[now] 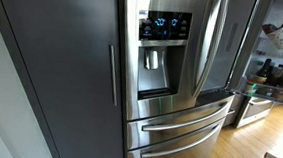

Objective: Pick up the paper cup from the refrigerator and put it in the second from the bottom shelf on the right refrigerator door

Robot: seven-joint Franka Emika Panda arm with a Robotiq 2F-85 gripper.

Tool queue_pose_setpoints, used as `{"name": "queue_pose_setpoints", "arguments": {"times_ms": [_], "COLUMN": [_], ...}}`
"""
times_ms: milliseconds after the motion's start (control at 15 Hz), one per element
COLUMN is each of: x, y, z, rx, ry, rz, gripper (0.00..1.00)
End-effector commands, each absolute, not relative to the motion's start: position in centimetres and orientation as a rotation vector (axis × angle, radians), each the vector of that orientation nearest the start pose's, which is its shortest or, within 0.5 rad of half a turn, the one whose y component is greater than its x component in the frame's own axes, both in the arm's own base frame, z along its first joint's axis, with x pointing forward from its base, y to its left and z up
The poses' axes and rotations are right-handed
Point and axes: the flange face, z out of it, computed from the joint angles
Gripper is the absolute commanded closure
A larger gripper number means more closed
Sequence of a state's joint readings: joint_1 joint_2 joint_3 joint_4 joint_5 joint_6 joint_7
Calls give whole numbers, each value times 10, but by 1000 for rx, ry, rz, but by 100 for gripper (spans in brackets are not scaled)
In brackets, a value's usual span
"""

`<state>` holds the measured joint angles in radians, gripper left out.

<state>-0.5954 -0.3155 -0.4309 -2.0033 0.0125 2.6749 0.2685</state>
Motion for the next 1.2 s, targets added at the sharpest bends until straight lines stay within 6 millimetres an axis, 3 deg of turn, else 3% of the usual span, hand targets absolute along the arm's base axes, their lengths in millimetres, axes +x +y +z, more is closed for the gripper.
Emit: {"name": "queue_pose_setpoints", "arguments": {"times_ms": [0,600,1133], "x": [229,211,204], "y": [-464,-473,-480], "z": [689,664,639], "rx": [-2228,-1982,-1885], "ry": [1806,1652,1591], "rz": [-1582,-1641,-1610], "gripper": [99,99,99]}}
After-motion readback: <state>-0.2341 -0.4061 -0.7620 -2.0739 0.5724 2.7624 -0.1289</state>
